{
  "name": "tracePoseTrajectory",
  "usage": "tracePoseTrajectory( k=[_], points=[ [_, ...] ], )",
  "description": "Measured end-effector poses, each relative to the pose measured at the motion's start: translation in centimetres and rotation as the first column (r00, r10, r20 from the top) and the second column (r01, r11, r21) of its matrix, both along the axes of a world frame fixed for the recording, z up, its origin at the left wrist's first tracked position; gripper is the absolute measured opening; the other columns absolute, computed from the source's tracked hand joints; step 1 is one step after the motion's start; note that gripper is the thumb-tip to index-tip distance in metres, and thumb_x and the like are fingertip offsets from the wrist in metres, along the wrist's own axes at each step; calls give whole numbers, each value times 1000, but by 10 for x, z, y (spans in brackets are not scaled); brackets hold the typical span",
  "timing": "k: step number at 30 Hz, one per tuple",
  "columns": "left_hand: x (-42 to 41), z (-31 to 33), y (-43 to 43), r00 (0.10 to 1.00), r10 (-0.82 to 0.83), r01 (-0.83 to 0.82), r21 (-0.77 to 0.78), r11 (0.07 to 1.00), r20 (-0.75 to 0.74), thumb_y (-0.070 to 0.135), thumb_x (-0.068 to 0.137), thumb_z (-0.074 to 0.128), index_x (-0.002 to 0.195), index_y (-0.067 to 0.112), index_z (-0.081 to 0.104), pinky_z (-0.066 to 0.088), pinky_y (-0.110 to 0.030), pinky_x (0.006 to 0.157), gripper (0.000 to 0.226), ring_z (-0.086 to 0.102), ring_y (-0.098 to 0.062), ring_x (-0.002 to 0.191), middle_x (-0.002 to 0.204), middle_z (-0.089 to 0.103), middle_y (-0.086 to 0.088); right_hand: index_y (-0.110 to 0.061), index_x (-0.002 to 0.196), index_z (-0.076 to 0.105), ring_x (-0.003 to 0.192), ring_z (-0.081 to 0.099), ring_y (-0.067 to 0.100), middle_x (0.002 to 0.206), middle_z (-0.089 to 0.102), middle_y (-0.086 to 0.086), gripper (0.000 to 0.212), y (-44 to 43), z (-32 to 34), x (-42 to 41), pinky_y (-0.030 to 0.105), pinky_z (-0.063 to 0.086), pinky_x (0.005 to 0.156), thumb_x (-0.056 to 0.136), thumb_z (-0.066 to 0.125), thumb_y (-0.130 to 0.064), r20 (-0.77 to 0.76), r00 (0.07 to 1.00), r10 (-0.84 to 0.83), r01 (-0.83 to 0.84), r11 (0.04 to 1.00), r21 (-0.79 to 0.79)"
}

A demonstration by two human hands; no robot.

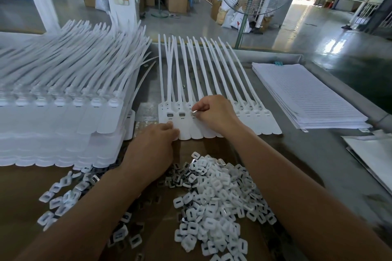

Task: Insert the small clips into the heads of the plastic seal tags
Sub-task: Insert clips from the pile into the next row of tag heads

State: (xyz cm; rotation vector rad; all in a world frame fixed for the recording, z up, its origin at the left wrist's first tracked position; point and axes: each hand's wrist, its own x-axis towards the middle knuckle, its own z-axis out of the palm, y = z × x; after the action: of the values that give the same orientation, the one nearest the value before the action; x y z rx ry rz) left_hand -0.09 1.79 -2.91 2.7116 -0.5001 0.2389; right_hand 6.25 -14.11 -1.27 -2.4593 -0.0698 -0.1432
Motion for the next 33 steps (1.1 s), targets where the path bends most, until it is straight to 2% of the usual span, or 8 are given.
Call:
tracePoseTrajectory(
  k=[5, 9, 12, 16, 22, 27, 30, 33],
  points=[
    [0, 0, -1, 1000, 1, -1, 10, 1000, -3, 8, 88, 45, 119, 19, 60, 40, -33, 96, 37, 48, -22, 119, 134, 50, -2, -14, 98, 72, 94, 62, 11, 101, 70, 2, 17, 1, -4, 3, 20, 41, 81, 82, 66, -14, 14, 1000, -14, 14, 1000, 18],
    [-1, 0, 0, 1000, 1, -1, 11, 1000, -6, 9, 88, 44, 117, 18, 61, 41, -33, 94, 35, 49, -23, 118, 133, 51, -3, -15, 97, 73, 98, 62, 14, 102, 70, 0, 16, 4, -6, 2, 26, 46, 88, 82, 66, -14, 30, 1000, -9, 9, 1000, 10],
    [-1, 0, 1, 1000, 1, -1, 7, 1000, -2, 8, 88, 45, 115, 16, 62, 42, -32, 92, 33, 51, -23, 114, 129, 55, -3, -15, 99, 73, 100, 62, 13, 105, 70, 0, 17, 4, -7, 0, 22, 43, 86, 84, 64, -15, 51, 999, 8, -7, 1000, -29],
    [-1, 0, 1, 1000, -6, 6, 10, 1000, -2, 6, 87, 45, 115, 15, 63, 41, -32, 92, 35, 51, -23, 113, 126, 56, -5, -15, 102, 72, 100, 60, 14, 106, 69, 0, 19, 1, -6, -6, 19, 40, 82, 88, 59, -12, 92, 994, 66, -54, 991, -126],
    [1, -1, 1, 1000, -8, 8, 21, 1000, -17, 5, 87, 44, 120, 17, 59, 38, -31, 98, 38, 45, -22, 123, 140, 44, -4, -16, 112, 67, 99, 52, 24, 106, 55, 9, 36, -2, -6, -13, 38, 48, 81, 91, 44, 2, 110, 979, 170, -116, 917, -380],
    [0, 0, 1, 1000, -2, 3, 28, 1000, -10, 9, 89, 44, 122, 18, 57, 37, -30, 98, 37, 44, -21, 124, 141, 43, -3, -20, 128, 54, 106, 44, 21, 112, 49, 5, 36, -2, -10, -18, 27, 35, 73, 95, 46, -8, 104, 968, 227, -143, 845, -515],
    [1, -1, 1, 1000, -7, 7, 35, 999, -11, 8, 89, 43, 125, 19, 54, 37, -30, 100, 39, 42, -20, 126, 143, 40, -1, -21, 130, 53, 108, 43, 19, 115, 48, 3, 41, -4, -8, -17, 27, 37, 77, 93, 46, -4, 62, 977, 206, -152, 863, -483],
    [2, -2, 1, 1000, -7, 8, 46, 999, -21, 8, 90, 42, 125, 20, 54, 36, -32, 101, 39, 39, -21, 127, 144, 38, -1, -20, 128, 56, 110, 45, 21, 118, 49, 6, 45, -6, 0, -15, 32, 41, 89, 92, 38, 1, -18, 981, 193, -187, 913, -362]
  ],
)
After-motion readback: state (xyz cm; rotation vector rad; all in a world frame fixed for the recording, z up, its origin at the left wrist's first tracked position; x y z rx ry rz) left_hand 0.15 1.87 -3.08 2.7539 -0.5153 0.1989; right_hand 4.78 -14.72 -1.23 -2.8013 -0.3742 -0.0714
